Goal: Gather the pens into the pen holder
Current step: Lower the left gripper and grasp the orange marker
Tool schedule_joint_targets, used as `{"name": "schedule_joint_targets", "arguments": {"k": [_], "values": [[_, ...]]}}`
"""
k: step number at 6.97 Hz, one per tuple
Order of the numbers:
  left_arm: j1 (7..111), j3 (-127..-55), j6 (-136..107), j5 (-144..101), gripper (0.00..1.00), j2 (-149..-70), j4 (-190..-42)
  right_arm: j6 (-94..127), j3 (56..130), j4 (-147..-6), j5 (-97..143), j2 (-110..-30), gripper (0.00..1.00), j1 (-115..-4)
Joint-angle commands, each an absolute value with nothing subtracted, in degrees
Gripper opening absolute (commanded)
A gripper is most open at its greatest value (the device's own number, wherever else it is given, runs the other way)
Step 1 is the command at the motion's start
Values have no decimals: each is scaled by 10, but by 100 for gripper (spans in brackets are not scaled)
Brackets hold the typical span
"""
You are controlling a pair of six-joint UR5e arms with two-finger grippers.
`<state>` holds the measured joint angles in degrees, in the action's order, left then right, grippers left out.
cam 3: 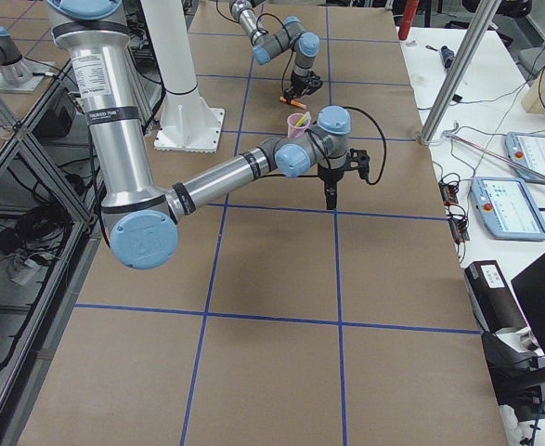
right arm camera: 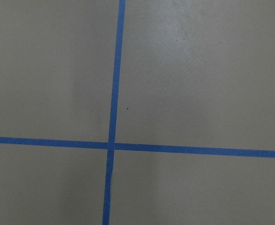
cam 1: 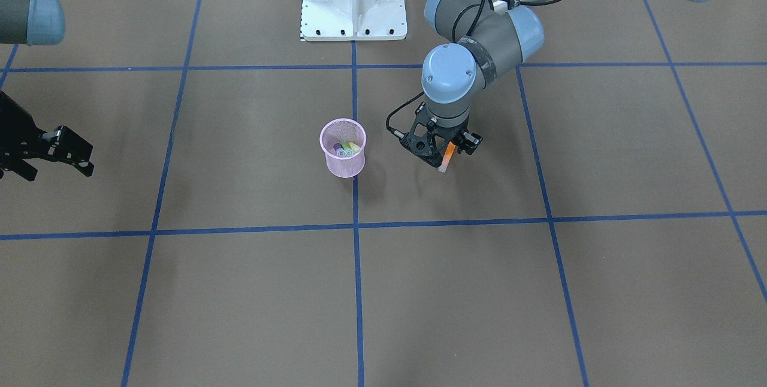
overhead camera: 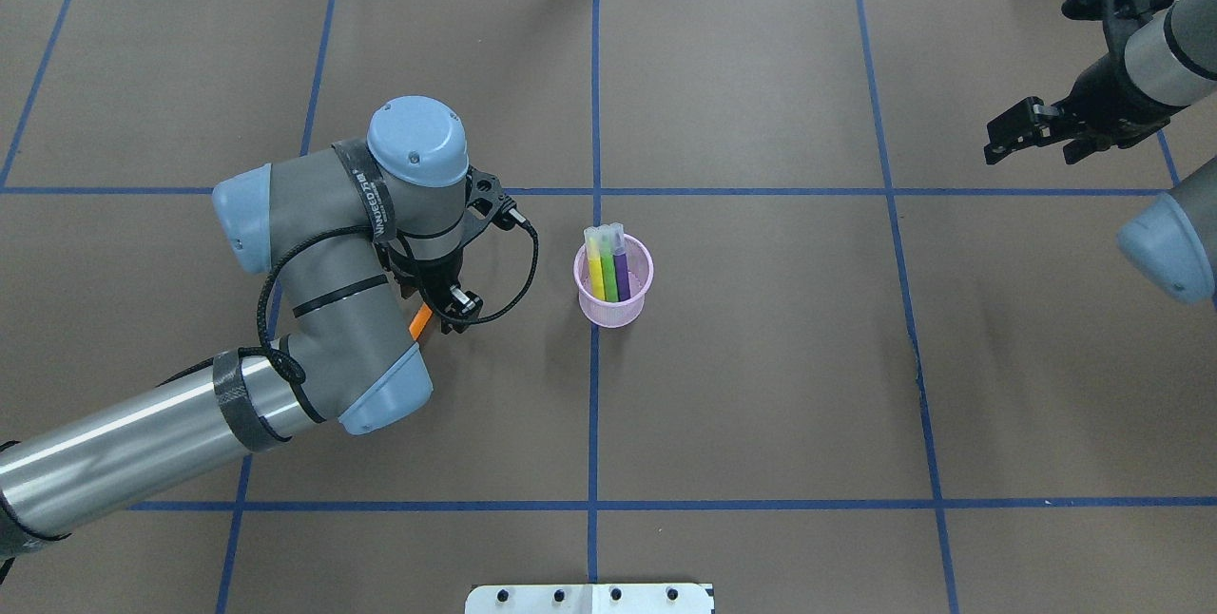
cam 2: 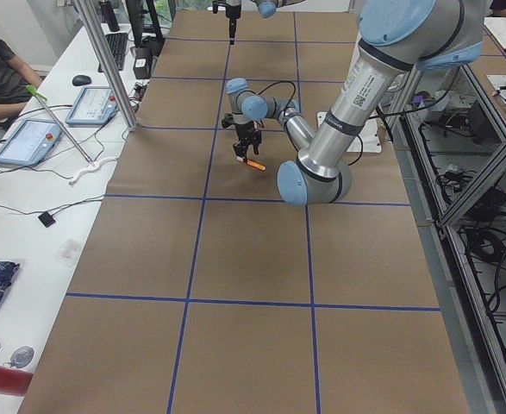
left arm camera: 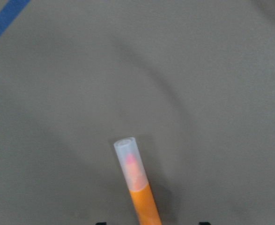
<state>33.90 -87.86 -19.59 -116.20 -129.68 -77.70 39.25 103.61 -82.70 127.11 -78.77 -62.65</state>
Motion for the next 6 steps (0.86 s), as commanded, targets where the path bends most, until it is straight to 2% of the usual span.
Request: {"name": "schedule_joint_targets", "arguments": {"k": [1,4,6], "values": [[351,-867,-207,-1165,68,-1305,-776,391,1030,-827,1273,-789,99,-627],[354,-848,-219,-1167,66,-1305,-780,391,1027,-827,1272,-789,99,-627],[353,-843,-226,-1178,60,-1305,-784,392,1027,-827,1272,-789,99,-626]]}}
